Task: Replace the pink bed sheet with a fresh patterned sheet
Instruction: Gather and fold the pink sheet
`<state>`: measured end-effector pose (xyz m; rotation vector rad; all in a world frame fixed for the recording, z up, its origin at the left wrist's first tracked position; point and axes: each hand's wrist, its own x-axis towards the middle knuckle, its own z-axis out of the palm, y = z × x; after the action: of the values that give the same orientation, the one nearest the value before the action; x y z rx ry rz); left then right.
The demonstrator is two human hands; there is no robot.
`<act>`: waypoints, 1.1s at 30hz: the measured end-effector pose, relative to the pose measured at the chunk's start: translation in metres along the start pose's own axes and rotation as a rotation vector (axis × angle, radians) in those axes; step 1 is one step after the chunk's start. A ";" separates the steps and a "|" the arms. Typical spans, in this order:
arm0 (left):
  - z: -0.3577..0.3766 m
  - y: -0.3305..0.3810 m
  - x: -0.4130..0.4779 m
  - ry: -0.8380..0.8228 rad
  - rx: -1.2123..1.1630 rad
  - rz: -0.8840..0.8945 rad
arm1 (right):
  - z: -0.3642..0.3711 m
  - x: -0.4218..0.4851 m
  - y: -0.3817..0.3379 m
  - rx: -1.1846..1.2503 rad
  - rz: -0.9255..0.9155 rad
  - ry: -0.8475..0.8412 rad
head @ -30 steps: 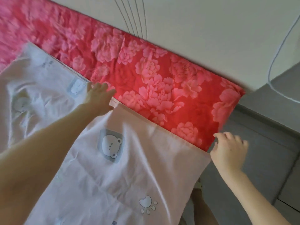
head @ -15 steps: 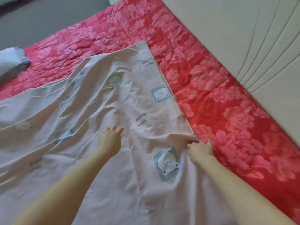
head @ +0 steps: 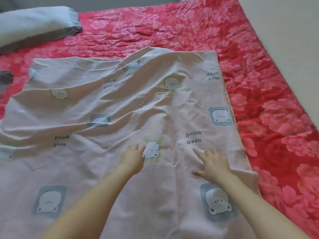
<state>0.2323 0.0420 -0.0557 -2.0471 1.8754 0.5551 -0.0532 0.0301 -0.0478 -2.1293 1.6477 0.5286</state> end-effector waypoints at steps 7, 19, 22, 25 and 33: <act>0.027 -0.099 -0.029 0.030 -0.101 -0.120 | 0.073 0.021 -0.039 -0.221 0.137 -0.214; 0.115 -0.314 -0.246 0.323 -0.486 -0.894 | 0.033 0.010 -0.250 -0.328 -0.282 0.248; 0.138 -0.354 -0.304 0.408 -0.574 -1.098 | 0.040 -0.010 -0.352 -0.169 -0.536 0.235; 0.164 -0.396 -0.357 0.460 -0.753 -1.362 | 0.053 -0.042 -0.452 -0.034 -0.795 0.274; 0.243 -0.543 -0.409 0.540 -1.306 -1.613 | 0.102 -0.113 -0.705 -0.064 -1.015 0.181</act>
<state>0.7265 0.5673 -0.0903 -3.6171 -0.9180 0.7350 0.5986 0.3372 -0.0203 -2.7260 0.4328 0.0571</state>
